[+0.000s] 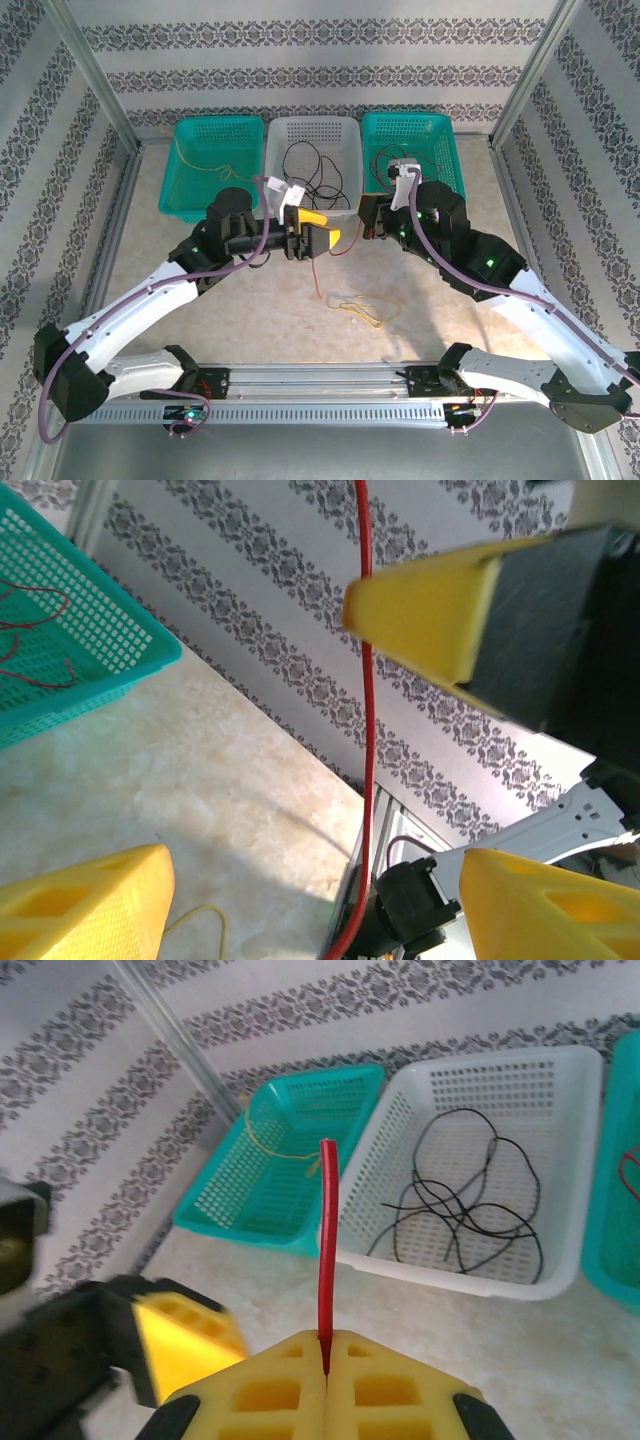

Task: Untangle the cables

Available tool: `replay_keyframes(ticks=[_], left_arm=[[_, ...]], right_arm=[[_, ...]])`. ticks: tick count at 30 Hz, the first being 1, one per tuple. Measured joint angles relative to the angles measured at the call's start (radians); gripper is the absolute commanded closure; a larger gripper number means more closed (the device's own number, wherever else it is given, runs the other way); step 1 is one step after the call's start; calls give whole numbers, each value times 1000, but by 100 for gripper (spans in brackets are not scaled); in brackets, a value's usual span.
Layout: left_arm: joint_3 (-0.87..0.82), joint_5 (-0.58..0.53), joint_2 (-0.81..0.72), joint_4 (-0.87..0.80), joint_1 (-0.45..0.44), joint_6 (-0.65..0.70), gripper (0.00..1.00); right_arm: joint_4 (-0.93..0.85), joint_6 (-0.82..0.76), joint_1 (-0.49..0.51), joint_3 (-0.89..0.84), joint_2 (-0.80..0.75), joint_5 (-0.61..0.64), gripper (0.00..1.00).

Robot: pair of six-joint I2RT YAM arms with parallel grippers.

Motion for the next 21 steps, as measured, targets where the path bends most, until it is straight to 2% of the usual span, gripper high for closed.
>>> replay_keyframes(ticks=[5, 11, 17, 21], left_arm=[[30, 3, 48, 16, -47, 27, 26], [32, 7, 63, 22, -63, 41, 33], [6, 14, 63, 39, -69, 42, 54], [0, 26, 69, 64, -70, 37, 78]], right_arm=[[44, 24, 0, 5, 0, -51, 100], [99, 47, 0, 8, -7, -89, 100], [140, 48, 0, 22, -27, -96, 100], [172, 50, 0, 27, -35, -100, 100]])
